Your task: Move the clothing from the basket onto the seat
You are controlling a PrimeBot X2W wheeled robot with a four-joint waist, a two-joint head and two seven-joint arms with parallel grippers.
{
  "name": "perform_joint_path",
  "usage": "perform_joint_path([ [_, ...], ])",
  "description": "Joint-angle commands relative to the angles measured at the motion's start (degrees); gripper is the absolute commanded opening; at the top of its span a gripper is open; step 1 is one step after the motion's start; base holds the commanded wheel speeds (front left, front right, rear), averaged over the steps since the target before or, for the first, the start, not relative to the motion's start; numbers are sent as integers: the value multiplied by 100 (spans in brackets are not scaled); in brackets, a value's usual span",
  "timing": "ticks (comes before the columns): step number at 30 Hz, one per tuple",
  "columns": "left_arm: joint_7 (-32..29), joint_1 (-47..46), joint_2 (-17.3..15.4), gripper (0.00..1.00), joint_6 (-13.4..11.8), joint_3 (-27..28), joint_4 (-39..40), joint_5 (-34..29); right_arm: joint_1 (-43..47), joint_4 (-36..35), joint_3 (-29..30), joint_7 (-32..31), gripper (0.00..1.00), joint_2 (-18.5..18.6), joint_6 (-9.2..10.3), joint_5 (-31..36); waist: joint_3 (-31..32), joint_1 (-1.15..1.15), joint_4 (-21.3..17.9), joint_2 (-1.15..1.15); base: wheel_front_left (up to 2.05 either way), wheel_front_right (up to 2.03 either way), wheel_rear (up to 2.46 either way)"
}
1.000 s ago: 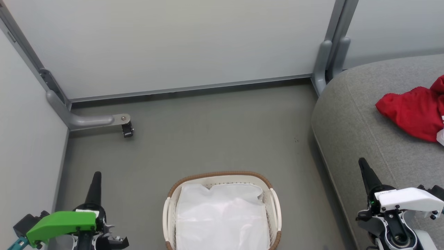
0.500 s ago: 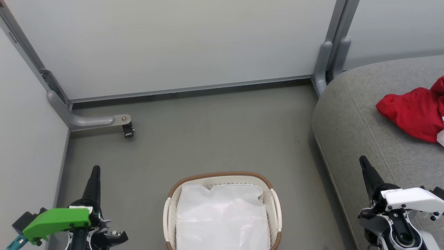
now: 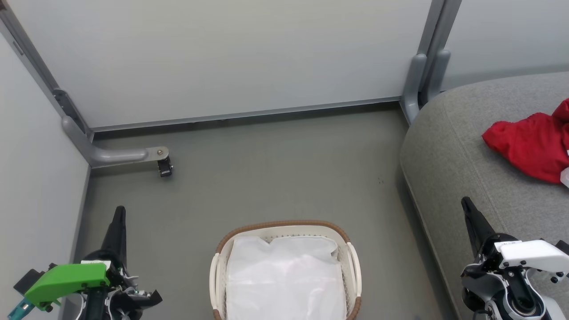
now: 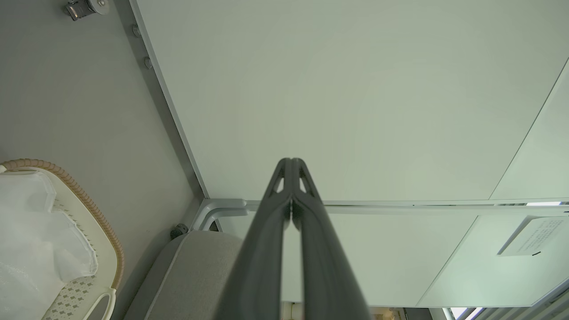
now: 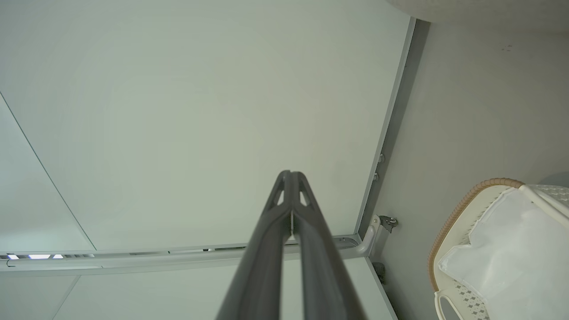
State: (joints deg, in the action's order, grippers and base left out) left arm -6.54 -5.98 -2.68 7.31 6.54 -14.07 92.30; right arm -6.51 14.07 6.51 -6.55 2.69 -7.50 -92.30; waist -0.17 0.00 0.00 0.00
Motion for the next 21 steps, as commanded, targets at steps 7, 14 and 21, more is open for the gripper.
perform_joint_path([
  [7,-20,-55,-37,0,41,12,11,20,60,-24,13,-19,0,36,2,-21,0,0,0,0,0,0,0],
  [14,-20,-55,-37,0,41,12,11,20,60,-24,13,-19,0,36,2,-21,0,0,0,0,0,0,0],
  [21,-20,-55,-37,0,41,12,12,21,60,-24,13,-19,0,36,2,-21,0,0,0,0,0,0,0],
])
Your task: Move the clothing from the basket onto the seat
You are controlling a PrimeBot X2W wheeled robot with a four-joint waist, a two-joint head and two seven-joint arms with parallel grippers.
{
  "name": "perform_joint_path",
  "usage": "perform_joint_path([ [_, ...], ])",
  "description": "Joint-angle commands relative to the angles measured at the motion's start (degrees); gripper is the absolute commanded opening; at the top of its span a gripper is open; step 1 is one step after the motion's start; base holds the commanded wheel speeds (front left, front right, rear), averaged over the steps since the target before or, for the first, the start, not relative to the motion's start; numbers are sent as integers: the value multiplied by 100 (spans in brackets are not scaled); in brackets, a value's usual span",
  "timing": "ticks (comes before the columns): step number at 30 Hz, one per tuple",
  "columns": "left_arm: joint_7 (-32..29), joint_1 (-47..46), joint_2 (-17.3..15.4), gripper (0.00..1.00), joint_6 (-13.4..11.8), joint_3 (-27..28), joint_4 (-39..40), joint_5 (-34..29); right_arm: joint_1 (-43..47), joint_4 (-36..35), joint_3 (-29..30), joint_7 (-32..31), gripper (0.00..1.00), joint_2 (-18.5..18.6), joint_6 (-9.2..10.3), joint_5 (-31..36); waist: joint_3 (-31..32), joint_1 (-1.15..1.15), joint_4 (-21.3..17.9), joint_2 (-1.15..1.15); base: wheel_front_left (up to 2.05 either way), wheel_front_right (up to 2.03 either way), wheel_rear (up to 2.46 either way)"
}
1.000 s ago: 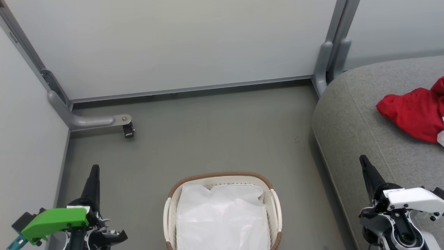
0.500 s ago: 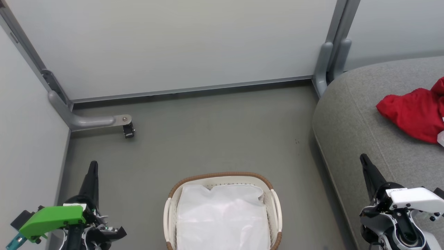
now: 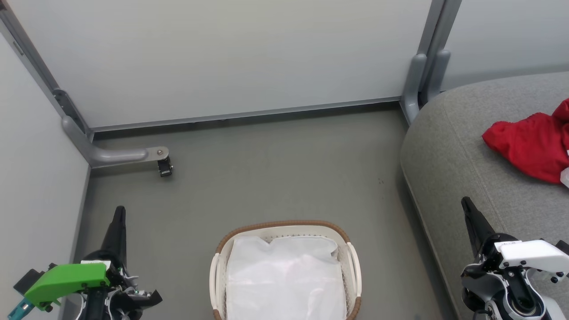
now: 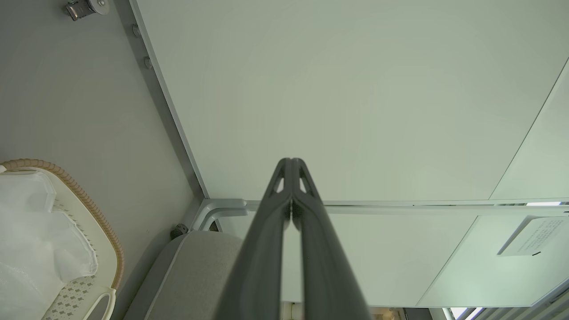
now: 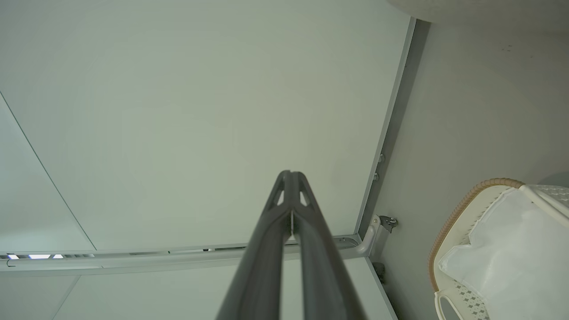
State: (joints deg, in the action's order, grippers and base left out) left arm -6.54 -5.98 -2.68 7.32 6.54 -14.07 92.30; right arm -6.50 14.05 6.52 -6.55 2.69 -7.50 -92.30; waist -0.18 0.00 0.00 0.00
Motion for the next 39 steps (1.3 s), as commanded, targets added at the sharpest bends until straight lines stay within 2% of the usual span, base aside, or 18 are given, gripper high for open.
perform_joint_path([
  [1,-20,-55,-37,0,40,12,12,21,59,-22,11,-19,0,36,2,-21,0,0,0,0,0,0,0],
  [39,-19,-54,-38,0,40,11,12,21,59,-21,11,-18,0,36,2,-22,0,0,0,0,0,0,0],
])
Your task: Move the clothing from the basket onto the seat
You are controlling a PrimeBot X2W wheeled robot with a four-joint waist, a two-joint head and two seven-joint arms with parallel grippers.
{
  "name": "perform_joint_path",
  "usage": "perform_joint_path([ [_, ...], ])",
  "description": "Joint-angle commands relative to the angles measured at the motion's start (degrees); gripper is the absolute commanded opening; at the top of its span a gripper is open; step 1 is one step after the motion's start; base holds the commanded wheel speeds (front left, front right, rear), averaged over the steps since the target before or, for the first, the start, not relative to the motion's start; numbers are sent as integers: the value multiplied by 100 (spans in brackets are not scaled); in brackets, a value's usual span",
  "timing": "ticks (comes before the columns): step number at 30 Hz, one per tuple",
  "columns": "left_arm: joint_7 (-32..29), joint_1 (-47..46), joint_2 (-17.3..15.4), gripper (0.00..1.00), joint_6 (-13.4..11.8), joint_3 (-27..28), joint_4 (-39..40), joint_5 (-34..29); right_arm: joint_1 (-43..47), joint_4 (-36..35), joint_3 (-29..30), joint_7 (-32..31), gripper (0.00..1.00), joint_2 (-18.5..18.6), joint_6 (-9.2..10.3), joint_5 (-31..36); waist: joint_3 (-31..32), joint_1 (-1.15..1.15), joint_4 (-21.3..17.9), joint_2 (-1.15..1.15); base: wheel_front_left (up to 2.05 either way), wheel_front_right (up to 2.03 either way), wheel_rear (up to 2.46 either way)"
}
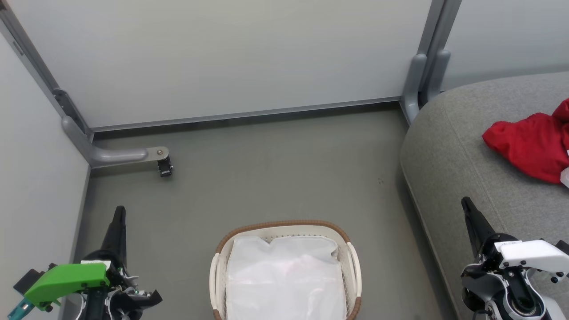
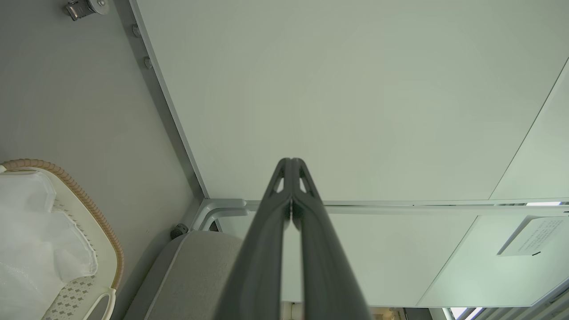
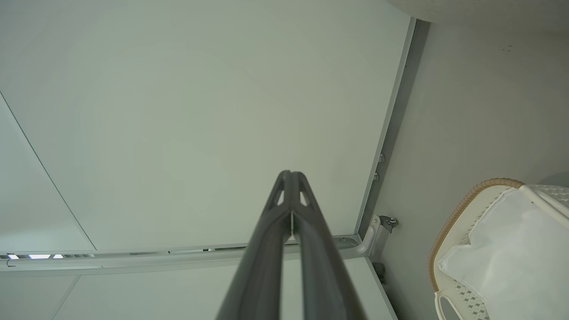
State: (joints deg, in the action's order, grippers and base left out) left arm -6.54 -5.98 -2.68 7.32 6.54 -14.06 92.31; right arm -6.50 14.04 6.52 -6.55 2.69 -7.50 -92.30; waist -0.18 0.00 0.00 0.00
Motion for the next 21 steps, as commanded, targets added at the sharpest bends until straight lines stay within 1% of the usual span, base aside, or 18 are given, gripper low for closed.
perform_joint_path([
  [1,-19,-54,-38,0,40,11,11,20,59,-20,10,-18,0,36,2,-22,0,0,0,0,0,0,0],
  [21,-18,-54,-38,0,40,10,11,20,59,-20,10,-18,0,36,2,-22,0,0,0,0,0,0,0],
])
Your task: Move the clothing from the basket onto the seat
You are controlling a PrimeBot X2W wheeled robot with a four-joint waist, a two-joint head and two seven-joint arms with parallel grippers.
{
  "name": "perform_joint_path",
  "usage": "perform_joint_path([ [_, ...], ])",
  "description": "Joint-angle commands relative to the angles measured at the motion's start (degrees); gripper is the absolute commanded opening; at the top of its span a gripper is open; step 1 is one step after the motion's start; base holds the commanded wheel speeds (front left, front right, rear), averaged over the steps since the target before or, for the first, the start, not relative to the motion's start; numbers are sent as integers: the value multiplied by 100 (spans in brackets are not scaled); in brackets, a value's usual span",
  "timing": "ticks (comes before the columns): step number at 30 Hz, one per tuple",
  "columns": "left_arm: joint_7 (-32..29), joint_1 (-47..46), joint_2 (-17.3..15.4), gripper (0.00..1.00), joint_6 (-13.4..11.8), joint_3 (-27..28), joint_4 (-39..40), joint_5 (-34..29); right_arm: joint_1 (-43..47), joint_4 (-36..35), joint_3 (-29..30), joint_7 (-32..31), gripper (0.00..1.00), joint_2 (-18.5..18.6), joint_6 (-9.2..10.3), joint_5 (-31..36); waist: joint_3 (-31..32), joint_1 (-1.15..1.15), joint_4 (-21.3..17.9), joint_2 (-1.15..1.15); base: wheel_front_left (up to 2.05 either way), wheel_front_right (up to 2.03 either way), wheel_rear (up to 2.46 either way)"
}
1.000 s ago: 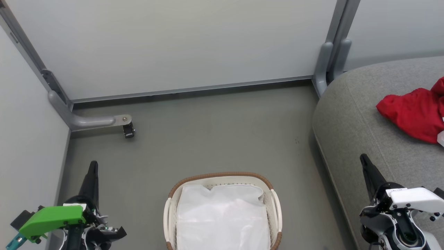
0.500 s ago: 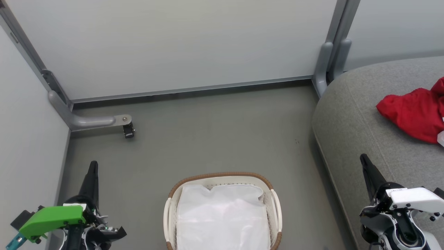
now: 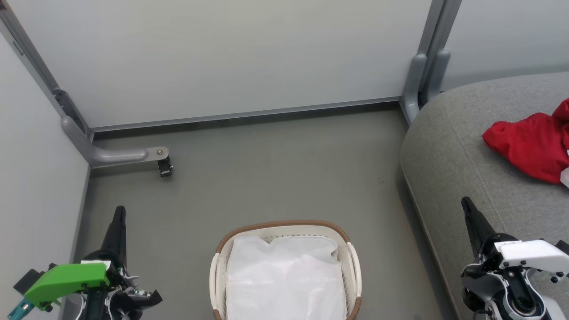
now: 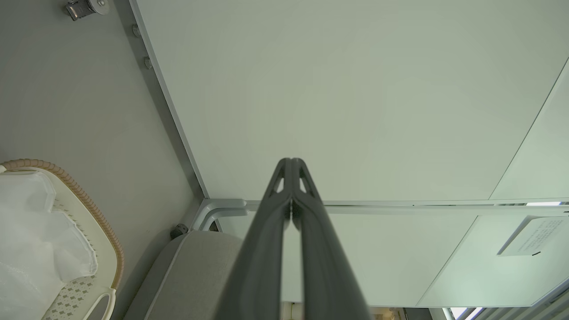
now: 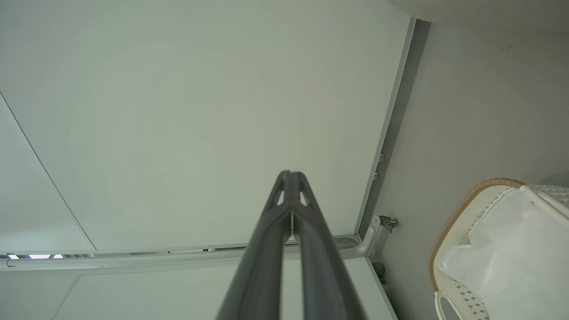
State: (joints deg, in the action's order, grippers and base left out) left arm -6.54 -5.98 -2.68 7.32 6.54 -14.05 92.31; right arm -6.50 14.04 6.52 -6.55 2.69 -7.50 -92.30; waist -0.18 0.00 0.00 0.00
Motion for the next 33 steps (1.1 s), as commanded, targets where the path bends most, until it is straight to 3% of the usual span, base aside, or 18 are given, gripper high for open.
perform_joint_path([
  [1,-18,-54,-38,0,40,10,10,20,59,-20,10,-18,0,36,2,-22,0,0,0,0,0,0,0],
  [33,-18,-54,-38,0,40,10,10,20,59,-19,10,-17,0,36,2,-22,0,0,0,0,0,0,0],
])
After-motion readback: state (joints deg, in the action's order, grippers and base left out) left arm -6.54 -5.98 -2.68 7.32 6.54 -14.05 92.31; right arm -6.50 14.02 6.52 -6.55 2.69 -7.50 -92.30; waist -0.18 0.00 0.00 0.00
